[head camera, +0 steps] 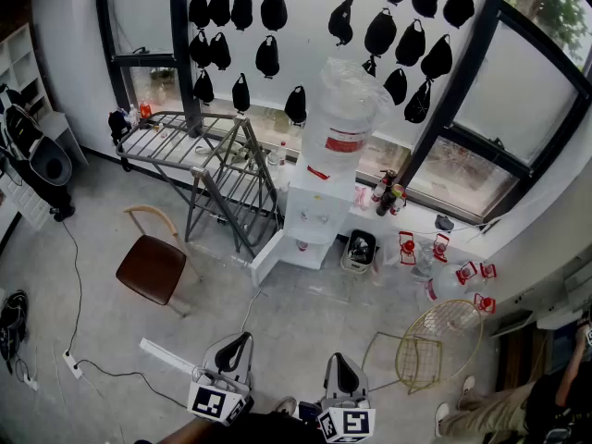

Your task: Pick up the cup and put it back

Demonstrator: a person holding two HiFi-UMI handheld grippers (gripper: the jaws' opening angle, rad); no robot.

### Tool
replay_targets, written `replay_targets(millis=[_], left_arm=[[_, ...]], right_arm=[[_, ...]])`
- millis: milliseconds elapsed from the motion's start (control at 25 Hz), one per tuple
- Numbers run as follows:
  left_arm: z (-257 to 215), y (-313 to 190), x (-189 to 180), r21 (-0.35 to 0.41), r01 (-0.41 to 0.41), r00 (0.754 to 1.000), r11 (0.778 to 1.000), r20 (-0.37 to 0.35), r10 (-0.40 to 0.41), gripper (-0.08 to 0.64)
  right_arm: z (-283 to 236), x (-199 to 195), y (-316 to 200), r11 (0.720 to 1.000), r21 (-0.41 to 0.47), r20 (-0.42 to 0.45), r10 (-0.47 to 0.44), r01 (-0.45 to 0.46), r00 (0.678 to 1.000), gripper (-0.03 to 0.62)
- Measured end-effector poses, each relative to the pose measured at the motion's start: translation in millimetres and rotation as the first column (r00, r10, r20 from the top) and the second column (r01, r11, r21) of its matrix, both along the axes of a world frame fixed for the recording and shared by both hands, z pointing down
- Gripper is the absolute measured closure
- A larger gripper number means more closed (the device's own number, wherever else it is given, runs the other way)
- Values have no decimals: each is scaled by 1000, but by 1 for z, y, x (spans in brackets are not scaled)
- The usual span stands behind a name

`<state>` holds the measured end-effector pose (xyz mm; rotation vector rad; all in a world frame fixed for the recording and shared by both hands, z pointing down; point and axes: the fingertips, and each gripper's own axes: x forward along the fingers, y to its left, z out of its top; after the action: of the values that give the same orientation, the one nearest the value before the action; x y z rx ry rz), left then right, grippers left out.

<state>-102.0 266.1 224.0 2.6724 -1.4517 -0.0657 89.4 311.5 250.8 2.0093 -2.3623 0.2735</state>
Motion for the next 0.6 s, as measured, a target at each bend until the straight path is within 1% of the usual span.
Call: replay_targets(millis=[440,600], left_arm=[[-1,-2,-2,2,-8,1000,1000,-9,8,554],[-2,-2,-4,6,-12,1000,1000,-4,13,554]], right_arm=[[-5,-4,-3,1000,15,4,-12,12,1000,598],[-7,-2,-6,999,33,67,5,-7,998,596]])
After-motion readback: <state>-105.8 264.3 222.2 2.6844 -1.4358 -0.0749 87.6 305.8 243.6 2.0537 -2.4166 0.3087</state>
